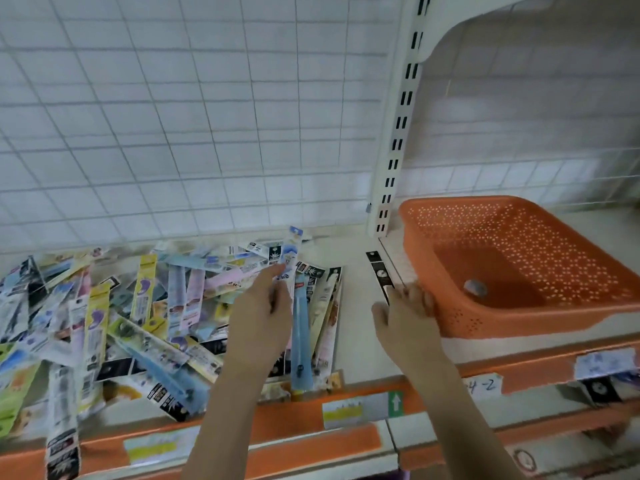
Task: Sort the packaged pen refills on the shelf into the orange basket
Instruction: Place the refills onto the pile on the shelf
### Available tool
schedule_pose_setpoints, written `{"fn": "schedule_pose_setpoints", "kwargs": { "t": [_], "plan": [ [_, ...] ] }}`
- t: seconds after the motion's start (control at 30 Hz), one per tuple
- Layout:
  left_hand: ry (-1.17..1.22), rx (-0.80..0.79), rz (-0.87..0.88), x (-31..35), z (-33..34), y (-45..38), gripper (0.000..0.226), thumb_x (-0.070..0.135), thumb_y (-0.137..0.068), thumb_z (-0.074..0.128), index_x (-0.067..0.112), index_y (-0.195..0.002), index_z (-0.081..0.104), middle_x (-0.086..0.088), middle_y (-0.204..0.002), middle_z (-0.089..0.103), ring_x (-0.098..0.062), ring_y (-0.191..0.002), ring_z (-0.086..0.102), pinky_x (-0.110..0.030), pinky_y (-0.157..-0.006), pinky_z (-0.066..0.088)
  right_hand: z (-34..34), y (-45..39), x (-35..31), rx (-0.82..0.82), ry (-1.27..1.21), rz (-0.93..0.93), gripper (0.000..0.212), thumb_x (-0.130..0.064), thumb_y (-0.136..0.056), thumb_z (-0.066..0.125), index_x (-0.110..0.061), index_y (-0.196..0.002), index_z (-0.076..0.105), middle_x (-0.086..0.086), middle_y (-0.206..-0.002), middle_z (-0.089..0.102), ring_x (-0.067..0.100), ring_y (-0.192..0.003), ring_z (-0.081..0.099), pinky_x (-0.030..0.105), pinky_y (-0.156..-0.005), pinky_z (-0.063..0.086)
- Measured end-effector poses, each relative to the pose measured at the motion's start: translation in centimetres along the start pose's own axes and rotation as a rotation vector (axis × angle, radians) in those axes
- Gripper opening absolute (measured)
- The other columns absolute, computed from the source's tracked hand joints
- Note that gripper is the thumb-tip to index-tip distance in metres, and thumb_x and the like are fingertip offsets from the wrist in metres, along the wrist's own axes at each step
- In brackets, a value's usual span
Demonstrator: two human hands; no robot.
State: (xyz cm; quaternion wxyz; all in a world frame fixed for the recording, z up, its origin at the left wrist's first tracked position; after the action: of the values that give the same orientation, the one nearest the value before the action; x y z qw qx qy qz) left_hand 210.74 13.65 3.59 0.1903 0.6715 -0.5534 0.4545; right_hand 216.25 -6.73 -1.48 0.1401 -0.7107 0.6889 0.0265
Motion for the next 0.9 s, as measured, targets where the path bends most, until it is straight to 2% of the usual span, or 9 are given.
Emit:
{"fn": "schedule_pose_setpoints", "kwargs": {
  "t": [0.07, 0.17, 0.3, 0.33, 0.4, 0.5, 0.63, 0.73, 0.9],
  "plan": [
    [0.008, -0.032, 0.019, 0.7, 1.5, -0.3, 0.033, 0.014, -0.098, 0.038, 0.018, -0.127, 0.053, -0.019, -0.074, 0.064, -0.024, -0.053, 0.052, -0.036, -0.055, 0.043, 0.0, 0.4, 0.1, -0.05, -0.011, -0.006, 0.061, -0.038, -0.085, 0.009, -0.011, -0.115, 0.054, 0.012, -0.127, 0.05, 0.028, -0.129, 0.035, 0.035, -0.109, 0.016],
    [-0.044, -0.099, 0.056, 2.1, 4.7, -0.2, 0.036, 0.016, -0.098, 0.037, 0.02, -0.131, 0.049, 0.0, -0.056, 0.05, -0.015, -0.05, 0.047, -0.03, -0.054, 0.039, -1.1, 1.0, 0.5, -0.03, -0.067, -0.012, 0.036, -0.019, -0.095, 0.038, -0.008, -0.127, 0.052, 0.013, -0.137, 0.046, 0.028, -0.135, 0.034, 0.036, -0.113, 0.025],
    [-0.169, -0.174, 0.07, 4.2, 8.9, 0.3, 0.038, 0.017, -0.097, 0.034, 0.019, -0.131, 0.048, -0.01, -0.089, 0.064, -0.027, -0.084, 0.06, -0.03, -0.066, 0.039, -1.1, 1.9, 1.5, -0.037, -0.108, -0.033, 0.027, -0.001, -0.068, 0.07, -0.003, -0.095, 0.068, 0.017, -0.103, 0.066, 0.034, -0.098, 0.066, 0.04, -0.077, 0.058],
    [-0.206, -0.19, 0.074, 4.7, 9.8, 0.3, 0.038, 0.018, -0.097, 0.033, 0.02, -0.131, 0.048, -0.011, -0.098, 0.065, -0.027, -0.09, 0.061, -0.03, -0.067, 0.039, -1.4, 2.1, 1.6, -0.047, -0.115, -0.047, 0.028, -0.001, -0.069, 0.07, -0.003, -0.097, 0.067, 0.016, -0.104, 0.065, 0.033, -0.098, 0.066, 0.04, -0.076, 0.058],
    [-0.29, -0.213, 0.068, 5.4, 11.4, 0.4, 0.039, 0.021, -0.097, 0.032, 0.021, -0.134, 0.044, -0.009, -0.108, 0.066, -0.027, -0.098, 0.062, -0.03, -0.071, 0.044, -1.9, 2.2, 1.5, -0.097, -0.076, -0.093, 0.038, -0.003, -0.083, 0.057, -0.008, -0.12, 0.056, 0.012, -0.128, 0.054, 0.027, -0.121, 0.053, 0.037, -0.096, 0.049],
    [-0.42, -0.259, 0.037, 5.4, 12.9, 0.8, 0.041, 0.023, -0.096, 0.033, 0.023, -0.136, 0.039, -0.01, -0.11, 0.066, -0.031, -0.1, 0.062, -0.038, -0.078, 0.049, -2.1, 2.1, 2.0, -0.14, -0.062, -0.13, 0.048, -0.005, -0.089, 0.048, -0.015, -0.135, 0.039, 0.005, -0.143, 0.038, 0.018, -0.136, 0.035, 0.028, -0.11, 0.034],
    [-0.504, -0.244, 0.029, 5.8, 12.9, 1.4, 0.032, 0.03, -0.097, 0.03, 0.02, -0.124, 0.045, -0.012, -0.104, 0.067, -0.033, -0.096, 0.063, -0.038, -0.072, 0.047, -2.6, 2.0, 2.1, -0.145, -0.131, -0.135, 0.039, -0.006, -0.09, 0.046, -0.012, -0.128, 0.045, 0.006, -0.134, 0.049, 0.02, -0.124, 0.048, 0.027, -0.101, 0.039],
    [-0.554, -0.23, -0.003, 6.3, 11.7, 1.7, 0.029, 0.028, -0.098, 0.027, 0.014, -0.112, 0.05, -0.012, -0.105, 0.064, -0.031, -0.097, 0.061, -0.035, -0.07, 0.042, -3.1, 2.1, 2.3, -0.154, -0.152, -0.155, 0.043, -0.002, -0.089, 0.047, -0.012, -0.13, 0.043, 0.007, -0.137, 0.046, 0.021, -0.127, 0.047, 0.027, -0.103, 0.038],
    [-0.57, -0.102, -0.063, 5.4, 7.0, 2.3, 0.03, 0.03, -0.098, 0.033, 0.016, -0.114, 0.054, -0.007, -0.102, 0.065, -0.027, -0.094, 0.062, -0.031, -0.072, 0.047, -3.1, 2.1, 1.8, -0.15, -0.2, -0.179, 0.035, -0.016, -0.093, 0.046, -0.015, -0.127, 0.047, 0.007, -0.132, 0.049, 0.024, -0.123, 0.047, 0.033, -0.102, 0.037]
  ]
}}
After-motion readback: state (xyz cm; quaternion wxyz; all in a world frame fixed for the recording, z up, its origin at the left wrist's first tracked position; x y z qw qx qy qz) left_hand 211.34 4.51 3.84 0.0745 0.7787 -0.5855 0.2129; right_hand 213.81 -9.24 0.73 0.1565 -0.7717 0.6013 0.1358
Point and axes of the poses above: each hand's wrist, its own y-axis away from the middle knuckle, its own z-axis out of the palm, x = y × z, the point moved 7 cm from there along -y, towards the middle knuckle
